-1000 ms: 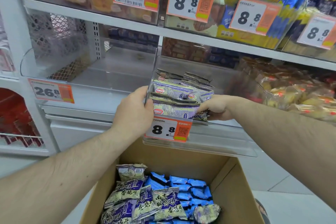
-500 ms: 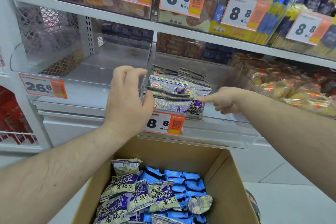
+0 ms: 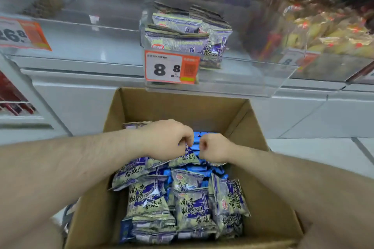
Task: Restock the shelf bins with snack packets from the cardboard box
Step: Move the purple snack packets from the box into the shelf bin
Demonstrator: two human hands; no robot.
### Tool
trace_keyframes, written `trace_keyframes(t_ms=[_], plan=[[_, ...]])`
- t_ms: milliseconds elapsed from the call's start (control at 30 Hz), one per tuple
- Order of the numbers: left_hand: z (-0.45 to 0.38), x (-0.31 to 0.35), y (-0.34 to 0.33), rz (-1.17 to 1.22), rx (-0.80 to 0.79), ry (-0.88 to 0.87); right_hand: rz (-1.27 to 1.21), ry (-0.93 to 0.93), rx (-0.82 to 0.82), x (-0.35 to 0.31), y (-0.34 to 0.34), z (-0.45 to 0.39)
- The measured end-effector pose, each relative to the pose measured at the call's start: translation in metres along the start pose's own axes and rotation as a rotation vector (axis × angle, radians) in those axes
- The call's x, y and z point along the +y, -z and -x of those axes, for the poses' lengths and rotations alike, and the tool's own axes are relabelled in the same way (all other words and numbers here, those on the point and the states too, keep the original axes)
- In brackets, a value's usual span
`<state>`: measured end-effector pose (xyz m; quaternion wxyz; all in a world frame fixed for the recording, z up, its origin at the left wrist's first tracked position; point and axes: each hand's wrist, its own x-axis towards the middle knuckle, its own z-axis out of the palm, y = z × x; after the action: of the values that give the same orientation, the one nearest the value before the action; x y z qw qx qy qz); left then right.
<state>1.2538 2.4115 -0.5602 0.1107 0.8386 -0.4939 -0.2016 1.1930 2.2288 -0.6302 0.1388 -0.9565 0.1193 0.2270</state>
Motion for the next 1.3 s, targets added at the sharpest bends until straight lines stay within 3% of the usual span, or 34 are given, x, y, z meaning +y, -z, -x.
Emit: trace_keyframes(t_ms=[67,100,267,433,500,567,700,833,900,967,1033,1100,1167,1200,1300], plan=[[-0.001,0.001,-0.008,-0.011,-0.105,0.005,0.143,-0.123,-0.369,0.02,-0.033,-0.012],[-0.001,0.002,-0.01,-0.01,-0.144,0.001,0.134,-0.186,-0.462,0.027,-0.045,-0.013],[-0.003,0.001,-0.011,0.013,-0.186,0.034,0.189,-0.187,-0.466,0.042,-0.069,-0.01],[0.0,-0.013,-0.015,0.035,-0.287,0.121,0.161,-0.164,-0.387,0.039,-0.027,-0.008],[0.001,-0.018,-0.018,0.062,-0.289,0.146,-0.104,-0.25,-0.311,0.032,-0.009,-0.009],[0.002,-0.019,-0.022,0.102,-0.256,0.169,-0.549,-0.329,-0.229,0.022,0.003,-0.013],[0.002,-0.012,-0.021,0.424,-0.049,0.269,-1.423,-0.408,-0.36,-0.007,0.033,-0.01],[-0.003,-0.016,-0.016,0.947,0.379,0.469,-1.773,-0.363,-0.319,-0.019,0.052,-0.012],[-0.006,-0.022,-0.016,1.144,0.42,0.518,-1.891,-0.36,-0.281,-0.019,0.053,-0.019],[-0.007,-0.027,-0.017,1.184,0.339,0.506,-1.981,-0.334,-0.278,-0.019,0.051,-0.024],[-0.007,-0.029,-0.019,1.179,0.286,0.529,-1.92,-0.319,-0.248,-0.016,0.046,-0.028],[-0.005,-0.034,-0.022,1.169,0.26,0.575,-1.638,-0.381,-0.079,-0.001,0.032,-0.039],[-0.004,-0.039,-0.023,1.15,0.221,0.606,-1.089,-0.438,0.17,0.023,0.016,-0.05],[-0.003,-0.041,-0.022,1.154,0.199,0.619,-0.707,-0.423,0.218,0.036,0.005,-0.051],[0.001,-0.045,-0.022,1.196,0.153,0.655,0.319,-0.302,0.003,0.068,-0.036,-0.049]])
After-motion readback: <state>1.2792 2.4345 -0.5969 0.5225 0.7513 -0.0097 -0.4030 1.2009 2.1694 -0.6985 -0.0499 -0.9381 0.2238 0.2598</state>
